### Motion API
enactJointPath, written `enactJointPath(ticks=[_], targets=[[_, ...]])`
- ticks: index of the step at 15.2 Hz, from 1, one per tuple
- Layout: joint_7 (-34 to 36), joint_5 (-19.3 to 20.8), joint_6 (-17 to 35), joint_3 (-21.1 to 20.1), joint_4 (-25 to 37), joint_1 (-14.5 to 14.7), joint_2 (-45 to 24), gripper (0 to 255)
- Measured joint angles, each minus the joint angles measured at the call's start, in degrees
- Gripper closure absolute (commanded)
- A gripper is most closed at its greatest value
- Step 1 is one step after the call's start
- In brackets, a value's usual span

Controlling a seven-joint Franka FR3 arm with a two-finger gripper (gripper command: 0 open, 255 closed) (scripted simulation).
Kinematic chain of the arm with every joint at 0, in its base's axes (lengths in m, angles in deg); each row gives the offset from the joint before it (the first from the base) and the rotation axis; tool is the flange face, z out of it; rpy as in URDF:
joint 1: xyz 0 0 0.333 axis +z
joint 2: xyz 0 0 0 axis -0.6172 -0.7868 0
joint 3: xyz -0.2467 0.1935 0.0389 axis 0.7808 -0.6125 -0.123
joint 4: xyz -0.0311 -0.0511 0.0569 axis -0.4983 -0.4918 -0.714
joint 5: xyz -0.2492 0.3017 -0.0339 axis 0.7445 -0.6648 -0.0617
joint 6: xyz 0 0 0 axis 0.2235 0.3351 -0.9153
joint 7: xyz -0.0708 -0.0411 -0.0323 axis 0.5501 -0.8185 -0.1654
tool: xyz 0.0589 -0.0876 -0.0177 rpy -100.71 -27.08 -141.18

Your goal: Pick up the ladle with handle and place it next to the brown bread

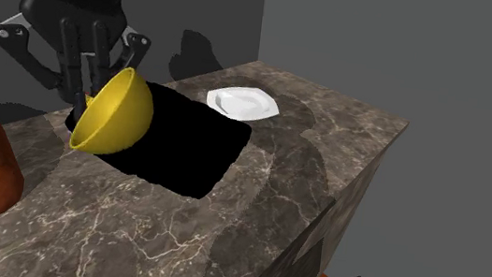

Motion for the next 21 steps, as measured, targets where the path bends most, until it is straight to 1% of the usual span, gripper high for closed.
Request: enactJointPath(ticks=[3,5,21], targets=[[3.55,-1.88,1.08,-2.82,-1.29,1.74,0.87,255],[4.12,-2.31,2.16,-3.44,-2.31,2.08,0.92,255],[2.61,-3.62,15.04,-4.77,-11.78,2.52,-2.57,255]])
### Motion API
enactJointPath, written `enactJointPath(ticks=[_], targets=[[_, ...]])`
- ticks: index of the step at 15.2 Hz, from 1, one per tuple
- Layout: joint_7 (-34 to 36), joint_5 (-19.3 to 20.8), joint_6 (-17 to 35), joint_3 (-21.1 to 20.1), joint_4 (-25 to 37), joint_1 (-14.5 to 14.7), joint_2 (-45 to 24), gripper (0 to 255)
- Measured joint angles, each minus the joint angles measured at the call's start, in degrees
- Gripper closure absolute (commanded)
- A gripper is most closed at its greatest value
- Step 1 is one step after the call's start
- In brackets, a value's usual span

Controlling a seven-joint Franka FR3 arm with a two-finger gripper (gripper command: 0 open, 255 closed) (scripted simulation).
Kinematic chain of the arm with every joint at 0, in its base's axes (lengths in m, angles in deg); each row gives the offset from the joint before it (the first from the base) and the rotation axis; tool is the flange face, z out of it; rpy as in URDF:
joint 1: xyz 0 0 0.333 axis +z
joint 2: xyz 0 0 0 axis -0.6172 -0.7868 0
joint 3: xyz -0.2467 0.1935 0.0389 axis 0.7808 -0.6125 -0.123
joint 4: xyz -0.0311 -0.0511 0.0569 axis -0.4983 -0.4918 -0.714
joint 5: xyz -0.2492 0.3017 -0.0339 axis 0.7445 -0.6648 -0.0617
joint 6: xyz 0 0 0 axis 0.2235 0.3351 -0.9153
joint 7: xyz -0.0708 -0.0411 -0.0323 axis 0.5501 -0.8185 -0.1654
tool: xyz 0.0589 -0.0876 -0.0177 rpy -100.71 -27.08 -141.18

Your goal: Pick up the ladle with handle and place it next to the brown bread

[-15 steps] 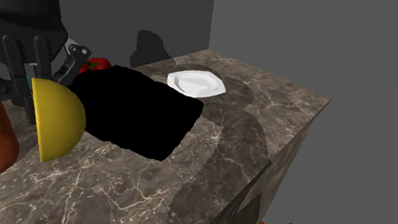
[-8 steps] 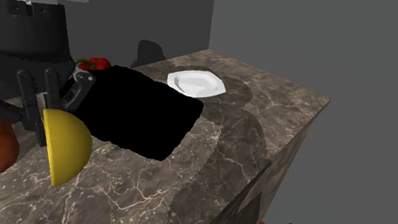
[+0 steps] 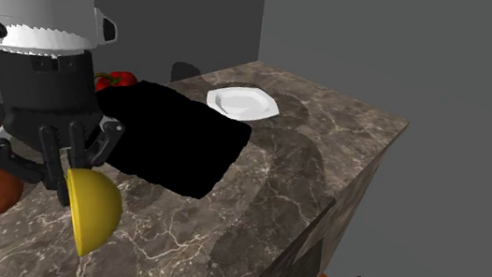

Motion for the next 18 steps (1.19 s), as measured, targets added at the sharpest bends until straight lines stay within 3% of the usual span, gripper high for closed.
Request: enactJointPath(ticks=[12,18], targets=[[-1.44,-1.13,10.58,-0.91,-5.45,0.32,-5.21,255],[-1.56,-1.19,11.59,-0.99,-5.65,0.33,-5.99,255]])
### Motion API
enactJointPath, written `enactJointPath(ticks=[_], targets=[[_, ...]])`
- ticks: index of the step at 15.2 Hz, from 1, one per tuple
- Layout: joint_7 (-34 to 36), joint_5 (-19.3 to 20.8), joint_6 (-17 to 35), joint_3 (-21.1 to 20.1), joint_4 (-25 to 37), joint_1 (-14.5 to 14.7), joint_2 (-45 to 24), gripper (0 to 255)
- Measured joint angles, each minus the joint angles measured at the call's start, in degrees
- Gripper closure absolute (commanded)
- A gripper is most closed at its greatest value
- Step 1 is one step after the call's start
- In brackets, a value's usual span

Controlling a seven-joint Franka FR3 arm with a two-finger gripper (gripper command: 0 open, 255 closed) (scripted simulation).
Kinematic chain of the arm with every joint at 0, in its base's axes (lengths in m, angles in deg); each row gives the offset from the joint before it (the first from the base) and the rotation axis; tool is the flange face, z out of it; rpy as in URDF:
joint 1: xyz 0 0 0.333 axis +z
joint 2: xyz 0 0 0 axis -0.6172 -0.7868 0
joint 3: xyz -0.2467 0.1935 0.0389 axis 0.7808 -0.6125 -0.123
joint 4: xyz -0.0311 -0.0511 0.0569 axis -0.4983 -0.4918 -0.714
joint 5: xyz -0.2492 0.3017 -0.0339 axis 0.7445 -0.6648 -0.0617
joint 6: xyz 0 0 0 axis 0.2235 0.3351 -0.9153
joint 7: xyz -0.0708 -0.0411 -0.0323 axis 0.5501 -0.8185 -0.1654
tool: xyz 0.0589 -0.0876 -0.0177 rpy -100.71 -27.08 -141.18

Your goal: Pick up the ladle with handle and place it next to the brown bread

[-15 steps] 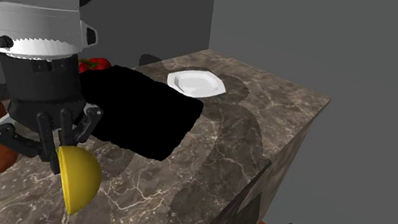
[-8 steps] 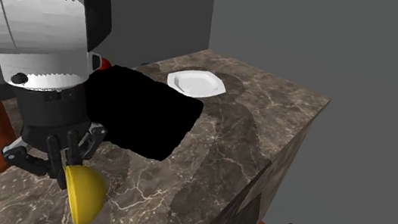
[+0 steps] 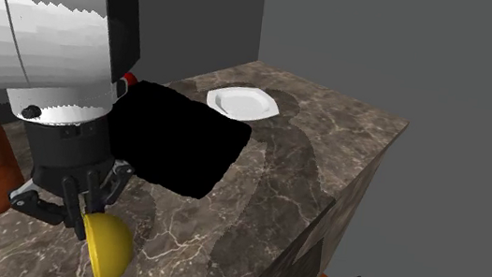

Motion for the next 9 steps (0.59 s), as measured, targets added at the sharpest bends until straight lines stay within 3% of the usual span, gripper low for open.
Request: enactJointPath(ticks=[1,2,9], targets=[[0.00,0.00,0.01,0.00,0.00,0.00,-0.01,255],[0.00,0.00,0.01,0.00,0.00,0.00,-0.02,0],[-0.01,0.23,-1.02,0.20,0.55,-0.16,0.49,0]])
